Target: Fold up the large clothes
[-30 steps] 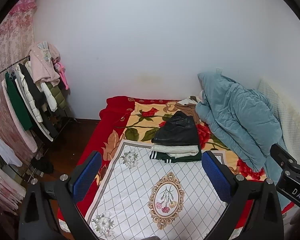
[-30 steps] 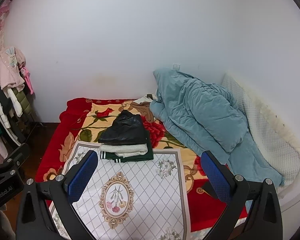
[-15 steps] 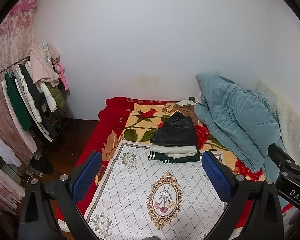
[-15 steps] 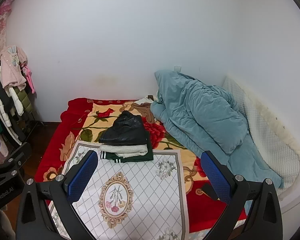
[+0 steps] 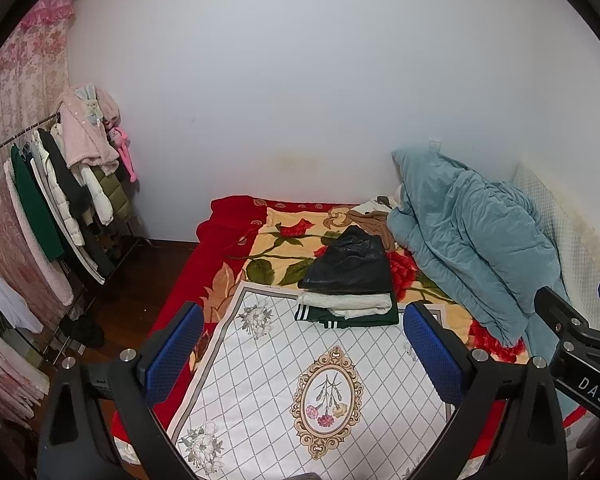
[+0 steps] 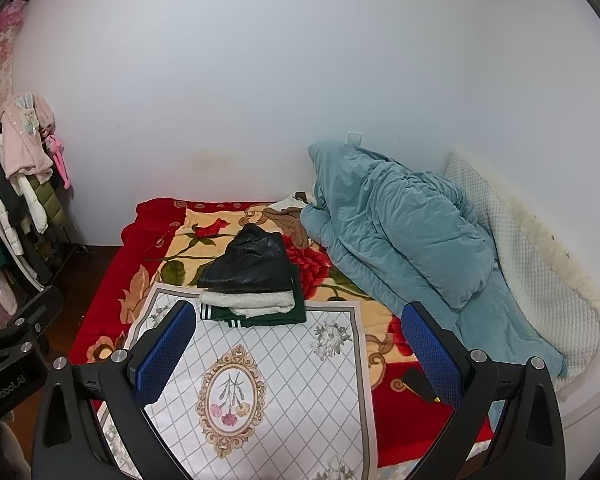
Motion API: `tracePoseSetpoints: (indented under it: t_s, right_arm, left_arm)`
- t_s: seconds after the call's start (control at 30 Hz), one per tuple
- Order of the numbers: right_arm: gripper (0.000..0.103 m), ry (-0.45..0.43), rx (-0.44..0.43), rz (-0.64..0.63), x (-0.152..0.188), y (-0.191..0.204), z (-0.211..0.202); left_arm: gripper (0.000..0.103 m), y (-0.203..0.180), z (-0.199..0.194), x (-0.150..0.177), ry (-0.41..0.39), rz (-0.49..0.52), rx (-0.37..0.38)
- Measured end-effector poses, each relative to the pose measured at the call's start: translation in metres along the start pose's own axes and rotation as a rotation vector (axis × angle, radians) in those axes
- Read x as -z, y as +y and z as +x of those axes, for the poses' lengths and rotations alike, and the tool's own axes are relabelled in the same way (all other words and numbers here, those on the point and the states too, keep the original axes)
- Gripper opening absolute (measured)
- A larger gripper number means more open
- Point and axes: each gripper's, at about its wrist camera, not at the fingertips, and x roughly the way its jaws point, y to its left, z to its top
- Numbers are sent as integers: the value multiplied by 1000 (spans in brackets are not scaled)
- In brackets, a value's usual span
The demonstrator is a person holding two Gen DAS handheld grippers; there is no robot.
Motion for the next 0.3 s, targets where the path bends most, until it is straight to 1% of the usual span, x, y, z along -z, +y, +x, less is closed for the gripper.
tracePoseSetpoints:
  t_s: [0.3]
  right_arm:
    - [103,-2,1,-3,-5,-6,-2]
  left_arm:
    - [102,2,-3,-4,-6,1,-5]
